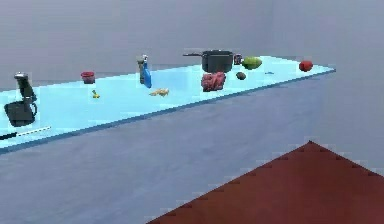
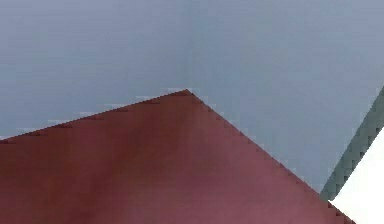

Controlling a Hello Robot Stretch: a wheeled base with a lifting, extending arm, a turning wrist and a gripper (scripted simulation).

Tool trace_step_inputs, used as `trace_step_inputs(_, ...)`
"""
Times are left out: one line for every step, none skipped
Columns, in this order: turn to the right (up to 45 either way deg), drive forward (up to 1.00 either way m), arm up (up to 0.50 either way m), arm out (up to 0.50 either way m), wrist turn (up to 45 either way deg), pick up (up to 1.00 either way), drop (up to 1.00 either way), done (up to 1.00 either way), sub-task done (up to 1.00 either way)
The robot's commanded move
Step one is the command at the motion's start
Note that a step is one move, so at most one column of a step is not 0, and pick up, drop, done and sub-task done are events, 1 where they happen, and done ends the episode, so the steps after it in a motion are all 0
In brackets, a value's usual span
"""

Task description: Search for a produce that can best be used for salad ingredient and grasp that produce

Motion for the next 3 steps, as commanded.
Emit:
trace_step_inputs(33.0,0.00,0.00,0.00,0.0,0.00,0.00,0.00,0.00)
trace_step_inputs(0.0,1.00,0.00,0.00,0.0,0.00,0.00,0.00,0.00)
trace_step_inputs(24.0,0.00,0.00,0.00,0.0,0.00,0.00,0.00,0.00)
